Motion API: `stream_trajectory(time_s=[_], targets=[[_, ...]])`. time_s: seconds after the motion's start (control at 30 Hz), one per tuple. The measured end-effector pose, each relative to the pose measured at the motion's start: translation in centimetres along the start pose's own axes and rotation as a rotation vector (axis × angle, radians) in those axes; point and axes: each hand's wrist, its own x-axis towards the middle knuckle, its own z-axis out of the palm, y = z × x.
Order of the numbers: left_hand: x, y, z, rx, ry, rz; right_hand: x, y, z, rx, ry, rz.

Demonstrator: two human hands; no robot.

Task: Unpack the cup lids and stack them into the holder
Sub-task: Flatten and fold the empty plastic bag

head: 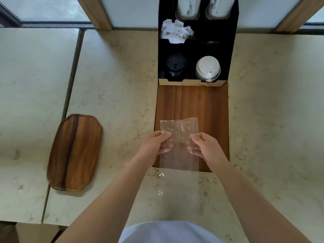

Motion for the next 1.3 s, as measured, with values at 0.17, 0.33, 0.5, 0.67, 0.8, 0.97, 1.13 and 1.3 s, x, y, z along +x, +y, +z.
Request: stream_trajectory(time_s=[0.17,0.33,0.5,0.67,0.8,0.97,1.13,1.3], targets=[[0.3,-0.2,-0.1,-0.029,0.140,0.095,0.1,0.3,0.0,0.000,0.012,-0.090],[0.4,-0.4,-0.1,0.041,0.125,0.133,0.5,0.2,-0.6,-0.055,-0.004,-0.084],[0.1,-0.7,0.0,0.195,0.209,0.197,1.1,0.9,-1.5,-0.291,0.113,-0.160],[-1.2,-1.6,1.7,1.030,0.411,0.690,1.2,2.1,-1.3,-0.765,0.412,-0.368],[-1.0,-3.3,2.6,1.436,0.238,1.075,0.4,3.8,-0.1,-1.126,0.406,-0.785],[1.0,-5.0,1.6,1.805,0.085,0.934,1.4,5.7,0.9,-1.413,0.184,-0.784],[2.8,-4.4,0.6,1.844,0.070,0.864,2.3,5.9,-0.4,-1.444,0.227,-0.701],[2.9,-2.5,0.3,1.776,0.125,0.727,2.4,3.9,-0.9,-1.388,0.234,-0.634]])
